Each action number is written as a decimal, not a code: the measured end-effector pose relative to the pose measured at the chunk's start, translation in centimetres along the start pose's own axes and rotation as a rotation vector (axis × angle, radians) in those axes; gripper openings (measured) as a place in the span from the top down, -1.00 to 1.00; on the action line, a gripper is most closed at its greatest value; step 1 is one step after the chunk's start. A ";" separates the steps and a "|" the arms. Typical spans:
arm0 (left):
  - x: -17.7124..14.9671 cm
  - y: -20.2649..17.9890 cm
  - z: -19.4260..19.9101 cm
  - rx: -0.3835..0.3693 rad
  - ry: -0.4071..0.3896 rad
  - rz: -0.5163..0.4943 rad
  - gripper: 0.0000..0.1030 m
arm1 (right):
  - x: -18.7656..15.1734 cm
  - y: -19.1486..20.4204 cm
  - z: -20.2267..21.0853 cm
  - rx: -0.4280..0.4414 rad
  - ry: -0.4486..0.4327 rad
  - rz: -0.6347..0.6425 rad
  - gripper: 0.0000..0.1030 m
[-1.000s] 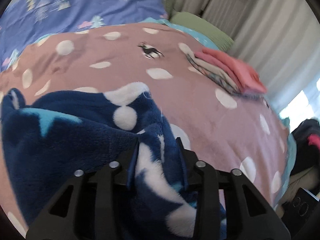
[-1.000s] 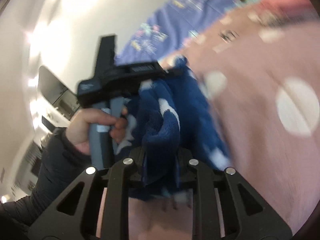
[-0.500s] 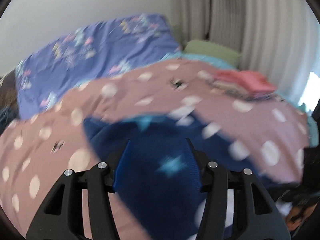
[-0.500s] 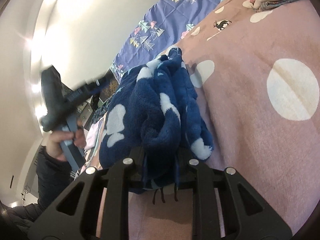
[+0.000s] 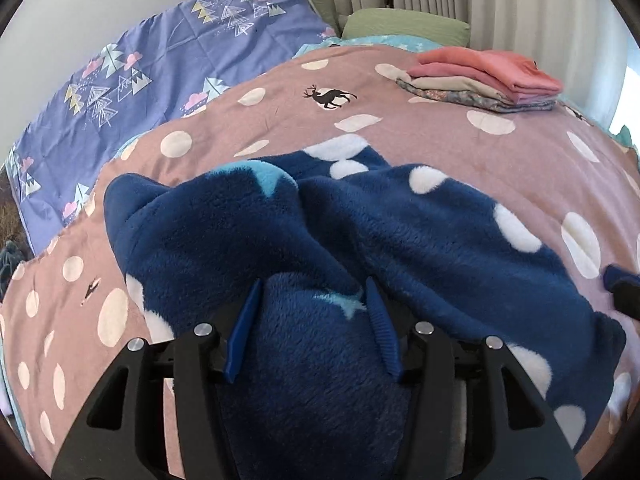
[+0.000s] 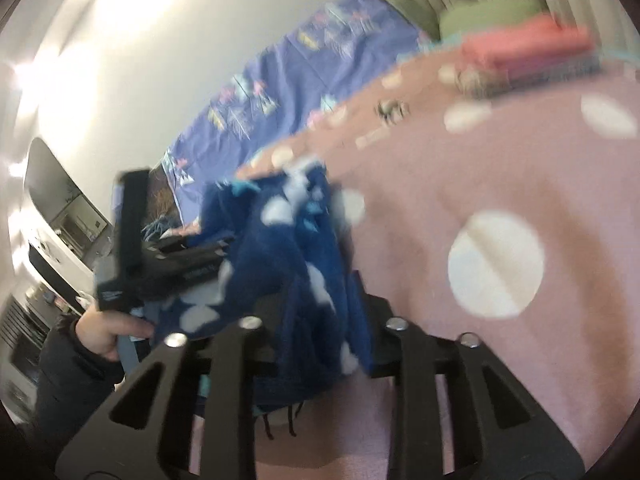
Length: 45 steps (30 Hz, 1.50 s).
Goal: Fold small clothes
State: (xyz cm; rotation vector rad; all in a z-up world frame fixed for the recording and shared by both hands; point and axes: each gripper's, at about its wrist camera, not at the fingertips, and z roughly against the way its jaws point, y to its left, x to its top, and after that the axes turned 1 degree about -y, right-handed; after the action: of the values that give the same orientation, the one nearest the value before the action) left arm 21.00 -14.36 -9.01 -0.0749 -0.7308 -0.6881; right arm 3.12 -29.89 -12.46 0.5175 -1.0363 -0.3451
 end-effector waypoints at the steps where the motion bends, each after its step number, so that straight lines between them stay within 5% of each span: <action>1: -0.1 0.1 0.1 -0.001 -0.005 0.003 -0.03 | 0.0 1.4 0.5 0.043 -0.020 0.065 0.50; 4: -0.5 -0.1 0.2 0.013 -0.025 0.002 -0.03 | -0.8 5.0 0.3 0.145 -0.002 0.219 0.50; 6: -0.7 -0.1 0.4 0.023 -0.038 0.002 -0.04 | -1.6 6.2 -1.9 0.029 0.052 0.294 0.49; 8: -1.1 0.2 0.9 0.021 -0.062 0.022 -0.08 | -2.4 4.3 -5.1 -0.046 0.130 0.261 0.57; 13: -2.5 1.1 5.4 0.022 -0.176 0.053 -0.24 | -2.2 2.9 -6.3 -0.014 0.184 0.197 0.57; 17: -5.7 1.6 11.6 0.018 -0.262 0.072 -0.66 | -2.3 2.5 -6.7 0.012 0.184 0.202 0.56; 26: -15.8 -4.6 15.4 -0.066 -0.152 -0.075 -0.74 | -2.3 1.5 -5.3 0.049 0.185 0.172 0.56; 30: -15.2 -7.0 11.3 0.025 -0.093 -0.071 -0.74 | -2.3 1.6 -5.3 0.043 0.178 0.178 0.56; 36: -12.2 -7.0 7.9 0.228 -0.139 0.028 -0.77 | -2.6 1.8 -5.0 0.034 0.162 0.183 0.56; 40: -12.7 -8.4 7.5 0.395 -0.131 -0.134 -0.77 | -3.0 2.5 -5.1 -0.026 0.146 0.233 0.57; 42: -14.9 -6.6 7.4 0.455 -0.083 -0.134 -0.76 | -3.0 2.5 -5.2 -0.027 0.148 0.234 0.57; 45: -17.2 -3.5 8.0 0.359 -0.062 -0.015 -0.76 | -3.2 2.7 -5.4 0.027 0.175 0.239 0.57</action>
State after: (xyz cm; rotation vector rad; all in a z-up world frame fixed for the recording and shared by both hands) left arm 4.96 -5.21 -14.56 0.2388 -0.9055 -0.5614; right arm 6.43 -24.78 -15.48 0.4344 -0.9222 -0.0730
